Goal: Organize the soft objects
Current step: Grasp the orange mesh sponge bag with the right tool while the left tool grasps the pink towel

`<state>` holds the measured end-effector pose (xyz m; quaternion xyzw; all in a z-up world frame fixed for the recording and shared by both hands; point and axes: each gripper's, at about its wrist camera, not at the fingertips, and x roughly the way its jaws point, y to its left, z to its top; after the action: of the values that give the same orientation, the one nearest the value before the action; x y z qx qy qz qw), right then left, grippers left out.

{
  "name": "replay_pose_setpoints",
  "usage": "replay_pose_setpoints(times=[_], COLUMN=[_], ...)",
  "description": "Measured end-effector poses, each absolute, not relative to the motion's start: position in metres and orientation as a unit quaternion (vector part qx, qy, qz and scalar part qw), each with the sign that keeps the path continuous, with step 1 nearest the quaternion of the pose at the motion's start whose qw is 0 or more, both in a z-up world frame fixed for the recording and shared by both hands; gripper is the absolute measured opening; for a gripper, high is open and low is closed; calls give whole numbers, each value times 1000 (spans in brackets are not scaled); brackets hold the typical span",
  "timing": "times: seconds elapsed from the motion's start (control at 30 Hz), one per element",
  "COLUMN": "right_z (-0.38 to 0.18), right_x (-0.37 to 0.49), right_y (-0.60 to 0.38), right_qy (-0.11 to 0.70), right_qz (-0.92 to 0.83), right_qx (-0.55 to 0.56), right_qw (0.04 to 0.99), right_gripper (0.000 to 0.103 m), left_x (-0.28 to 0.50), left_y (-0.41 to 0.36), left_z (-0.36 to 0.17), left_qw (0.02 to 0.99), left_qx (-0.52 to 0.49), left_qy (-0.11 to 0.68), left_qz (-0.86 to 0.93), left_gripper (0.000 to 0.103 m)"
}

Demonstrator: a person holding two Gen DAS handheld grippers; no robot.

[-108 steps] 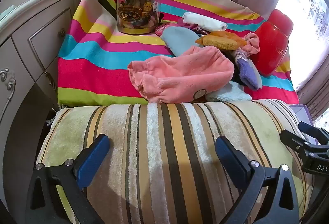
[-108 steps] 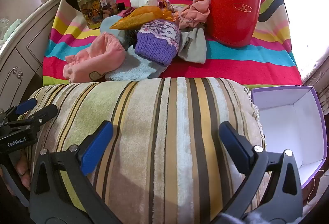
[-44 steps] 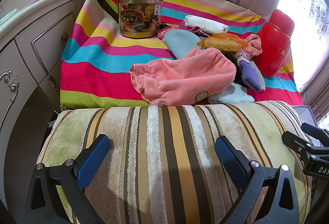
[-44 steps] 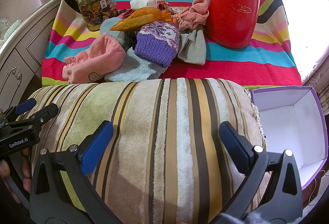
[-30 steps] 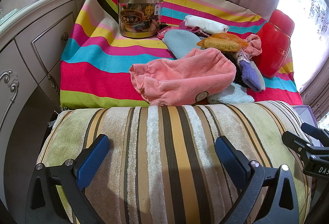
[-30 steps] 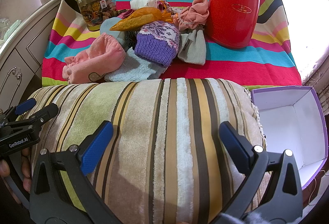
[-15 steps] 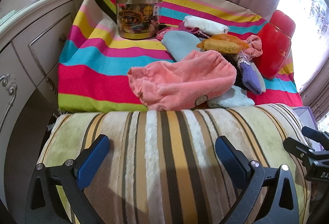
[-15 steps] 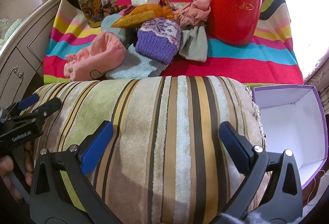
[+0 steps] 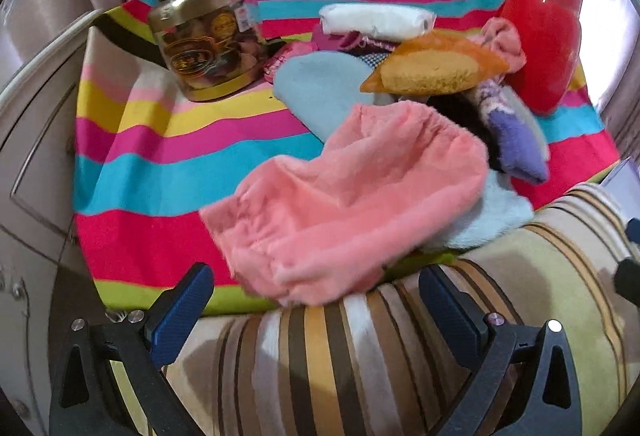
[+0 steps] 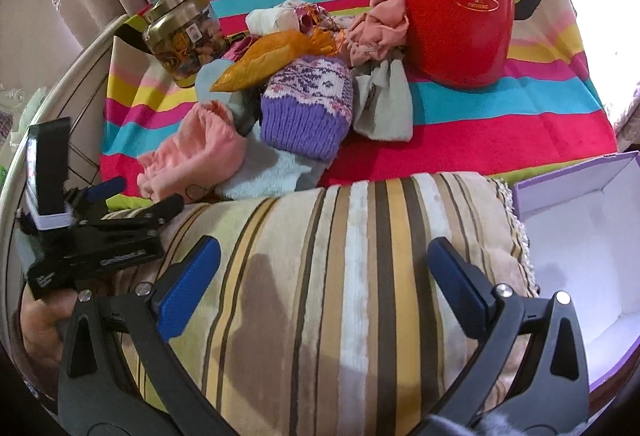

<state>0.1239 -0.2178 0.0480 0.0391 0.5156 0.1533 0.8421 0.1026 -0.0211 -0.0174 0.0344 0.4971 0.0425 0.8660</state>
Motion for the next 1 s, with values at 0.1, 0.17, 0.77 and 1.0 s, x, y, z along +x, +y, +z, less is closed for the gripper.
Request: replay_pose_setpoints(times=[0.1,0.17,0.77,1.0], right_z=[46,44,40,40], right_x=[134,141,195,218], right_y=[-216,-216,-172,-143], right_qy=[520,523,477,439], right_qz=[157,160,184,205], right_qx=[38,42,-13,-96], right_qw=[839,836,860,870], right_gripper=[103,103,103,103], left_x=[116,123,104,97], left_y=[-20,-19,11,32], left_z=[-25,-30,-22,-17], left_qw=[857,852,883,889], left_qx=[43,46,-65,-123], left_qy=[513,521,465,440], left_qz=[39,34,18,36], left_gripper=[102,95,10,10])
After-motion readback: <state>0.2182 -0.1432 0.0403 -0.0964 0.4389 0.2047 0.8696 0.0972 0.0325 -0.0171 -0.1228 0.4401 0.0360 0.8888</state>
